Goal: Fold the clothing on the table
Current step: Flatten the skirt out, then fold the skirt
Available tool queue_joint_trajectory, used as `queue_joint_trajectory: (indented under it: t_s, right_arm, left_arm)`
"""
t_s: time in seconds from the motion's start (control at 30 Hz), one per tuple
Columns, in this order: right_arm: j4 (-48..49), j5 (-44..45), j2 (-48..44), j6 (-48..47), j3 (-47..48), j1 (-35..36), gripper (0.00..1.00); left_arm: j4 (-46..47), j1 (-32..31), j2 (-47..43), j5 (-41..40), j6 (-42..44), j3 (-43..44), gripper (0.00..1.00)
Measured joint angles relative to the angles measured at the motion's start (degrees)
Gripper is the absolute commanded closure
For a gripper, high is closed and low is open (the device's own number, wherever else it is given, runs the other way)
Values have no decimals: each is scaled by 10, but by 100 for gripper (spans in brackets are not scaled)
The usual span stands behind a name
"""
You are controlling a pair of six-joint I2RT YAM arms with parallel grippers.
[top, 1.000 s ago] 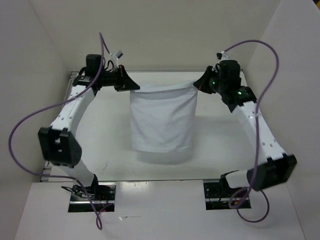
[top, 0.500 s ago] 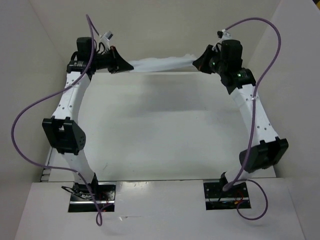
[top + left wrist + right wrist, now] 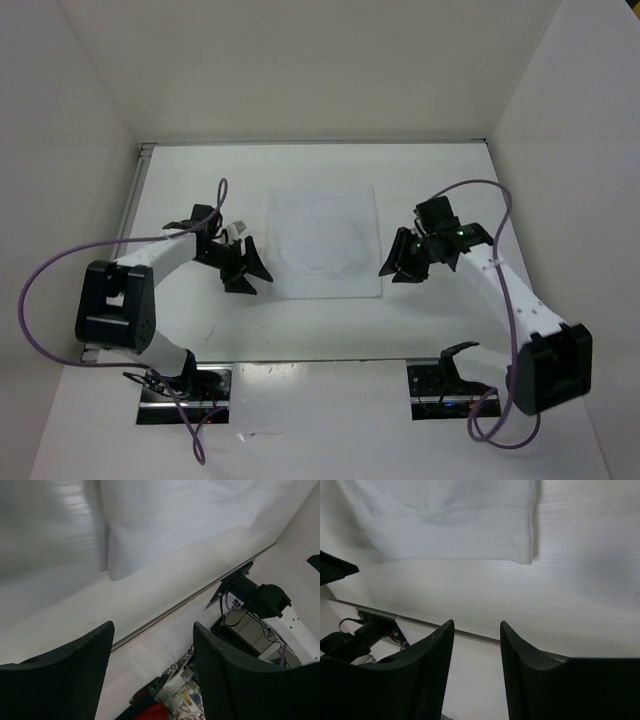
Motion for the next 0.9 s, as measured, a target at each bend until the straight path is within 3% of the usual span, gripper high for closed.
queue_joint_trajectory:
  t_s: [0.1, 0.17, 0.2, 0.23, 0.3, 0.37, 0.47, 0.9]
  right_arm:
    - [-20, 18, -59, 16, 54, 0, 54]
    - [-1, 27, -56, 20, 94, 0, 56]
    - [19, 30, -47, 22, 105, 0, 62]
    - [37, 34, -32, 23, 110, 0, 67]
    - [73, 44, 11, 26, 112, 0, 83]
    - [107, 57, 77, 29, 112, 0, 91]
    - [149, 74, 167, 30, 110, 0, 98]
    - [209, 106, 403, 31, 187, 2, 98]
  left_arm:
    - [-21, 0, -42, -16, 6, 61, 29]
    - [-2, 0, -30, -21, 10, 120, 37]
    - [9, 0, -14, -22, 9, 153, 41]
    - [28, 0, 4, -24, 7, 179, 61]
    - [61, 0, 45, -26, -5, 214, 80]
    - [91, 0, 94, -31, -15, 238, 100]
    - [110, 0, 156, -42, -27, 255, 100]
    - [120, -8, 272, -101, -34, 280, 100]
